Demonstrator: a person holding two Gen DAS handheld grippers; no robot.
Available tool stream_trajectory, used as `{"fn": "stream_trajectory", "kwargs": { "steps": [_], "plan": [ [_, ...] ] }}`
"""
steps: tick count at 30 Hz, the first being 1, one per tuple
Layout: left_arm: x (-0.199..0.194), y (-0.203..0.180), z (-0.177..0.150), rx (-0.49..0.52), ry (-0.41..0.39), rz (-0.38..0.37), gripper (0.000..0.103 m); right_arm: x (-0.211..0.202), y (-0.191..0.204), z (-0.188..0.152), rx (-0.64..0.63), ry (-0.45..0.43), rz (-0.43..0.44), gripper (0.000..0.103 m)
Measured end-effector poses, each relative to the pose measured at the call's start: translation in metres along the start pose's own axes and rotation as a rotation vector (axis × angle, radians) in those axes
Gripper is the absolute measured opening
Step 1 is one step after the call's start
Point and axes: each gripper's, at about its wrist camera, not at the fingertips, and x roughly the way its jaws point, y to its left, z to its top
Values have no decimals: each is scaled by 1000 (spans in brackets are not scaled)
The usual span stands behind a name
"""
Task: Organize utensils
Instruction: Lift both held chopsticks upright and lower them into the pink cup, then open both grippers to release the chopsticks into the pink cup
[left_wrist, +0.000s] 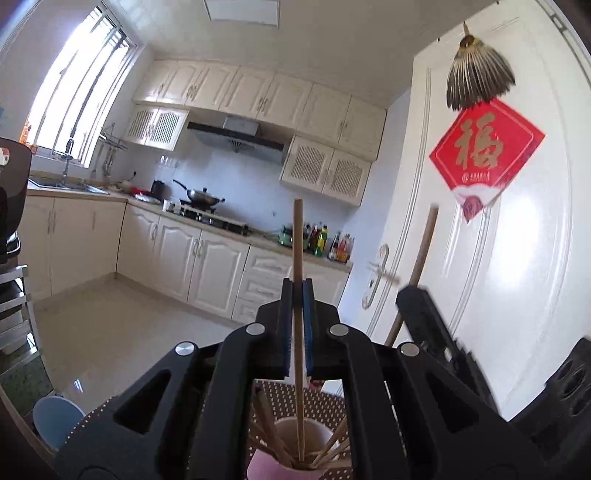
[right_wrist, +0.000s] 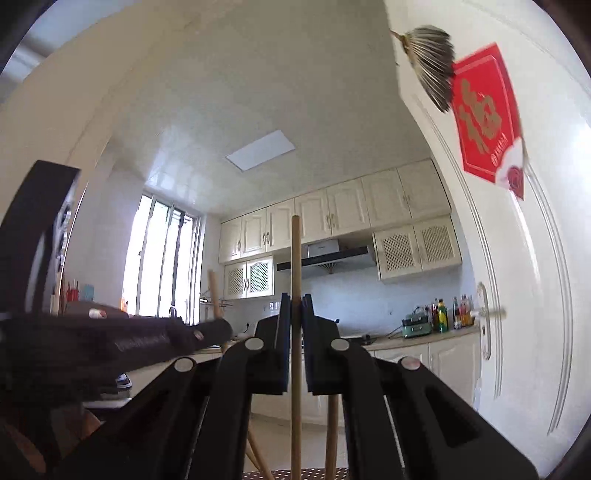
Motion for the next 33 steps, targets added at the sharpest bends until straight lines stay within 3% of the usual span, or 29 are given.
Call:
{"fn": "stream_trajectory", "kwargs": {
  "steps": [15, 29, 30, 33],
  "plan": [
    [4, 3, -4, -16, 69, -11, 7, -12, -3, 7, -39, 12, 42, 7],
    [-5, -6, 0, 8, 121, 10, 8, -22, 1, 8, -41, 107, 52, 7],
    [-7, -6, 0, 10, 124, 11, 11, -23, 2, 10, -40, 109, 50, 7],
    [-15, -9, 4, 13, 124, 22, 37, -29, 4, 19, -37, 112, 38, 15]
  ]
}}
